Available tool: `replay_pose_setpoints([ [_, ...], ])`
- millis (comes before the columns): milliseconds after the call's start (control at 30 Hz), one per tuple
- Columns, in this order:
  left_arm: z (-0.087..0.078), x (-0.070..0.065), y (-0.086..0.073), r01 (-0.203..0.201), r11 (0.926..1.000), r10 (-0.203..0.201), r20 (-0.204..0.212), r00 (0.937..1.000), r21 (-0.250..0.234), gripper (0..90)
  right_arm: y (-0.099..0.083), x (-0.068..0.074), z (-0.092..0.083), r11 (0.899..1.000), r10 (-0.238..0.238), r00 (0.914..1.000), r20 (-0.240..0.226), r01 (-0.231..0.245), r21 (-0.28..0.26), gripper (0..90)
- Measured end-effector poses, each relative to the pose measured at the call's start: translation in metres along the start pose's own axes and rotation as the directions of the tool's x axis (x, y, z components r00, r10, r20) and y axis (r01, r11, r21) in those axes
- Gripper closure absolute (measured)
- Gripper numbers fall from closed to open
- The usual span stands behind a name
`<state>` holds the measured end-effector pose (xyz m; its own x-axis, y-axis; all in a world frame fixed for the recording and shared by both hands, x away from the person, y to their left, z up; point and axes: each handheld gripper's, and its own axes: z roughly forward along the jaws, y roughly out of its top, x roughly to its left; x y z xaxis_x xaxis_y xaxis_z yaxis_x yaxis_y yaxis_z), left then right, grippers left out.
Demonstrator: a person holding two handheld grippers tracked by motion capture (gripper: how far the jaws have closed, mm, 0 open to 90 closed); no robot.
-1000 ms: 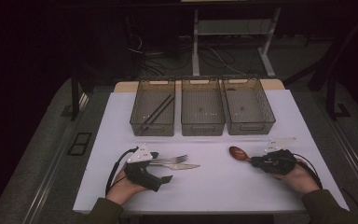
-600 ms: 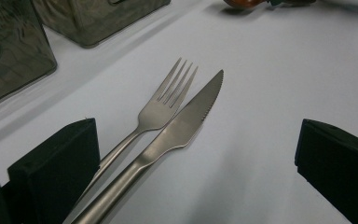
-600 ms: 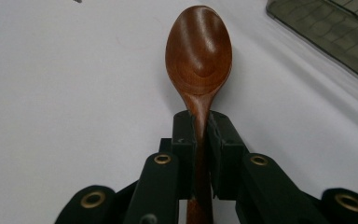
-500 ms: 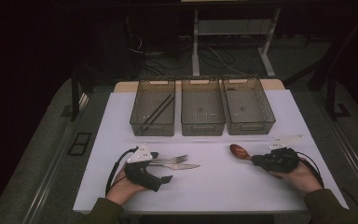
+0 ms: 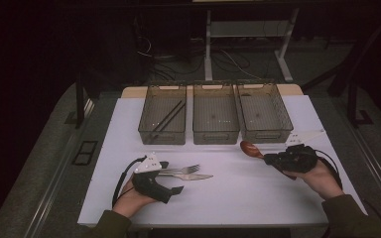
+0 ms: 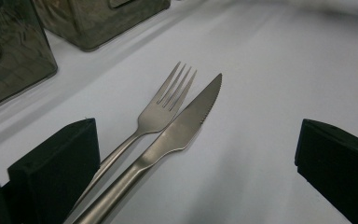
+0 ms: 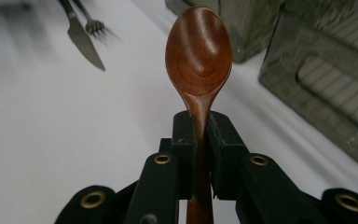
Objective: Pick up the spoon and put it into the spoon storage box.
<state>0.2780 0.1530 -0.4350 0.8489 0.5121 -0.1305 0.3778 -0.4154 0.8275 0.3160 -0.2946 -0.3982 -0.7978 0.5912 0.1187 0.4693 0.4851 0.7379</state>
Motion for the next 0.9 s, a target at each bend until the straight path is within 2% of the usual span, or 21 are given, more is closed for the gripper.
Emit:
replay_pose_setpoints([
  [200,-0.001,0.001,0.000,0.001,1.0000,-0.001,0.002,1.0000,-0.007,0.0,0.030,0.000,0.006,1.000,-0.013,0.9999,-0.007,0.013,-0.022,80.8],
  [533,-0.001,0.000,0.001,-0.008,0.9999,0.008,0.004,1.0000,-0.006,0.0,0.082,-0.005,0.022,1.000,-0.004,0.9997,0.026,0.005,-0.028,80.8],
  [900,-0.001,-0.001,0.001,-0.017,0.9999,0.017,0.006,0.9998,-0.002,0.0,0.133,-0.016,0.052,1.000,0.006,0.9982,0.059,-0.005,-0.013,80.8],
])
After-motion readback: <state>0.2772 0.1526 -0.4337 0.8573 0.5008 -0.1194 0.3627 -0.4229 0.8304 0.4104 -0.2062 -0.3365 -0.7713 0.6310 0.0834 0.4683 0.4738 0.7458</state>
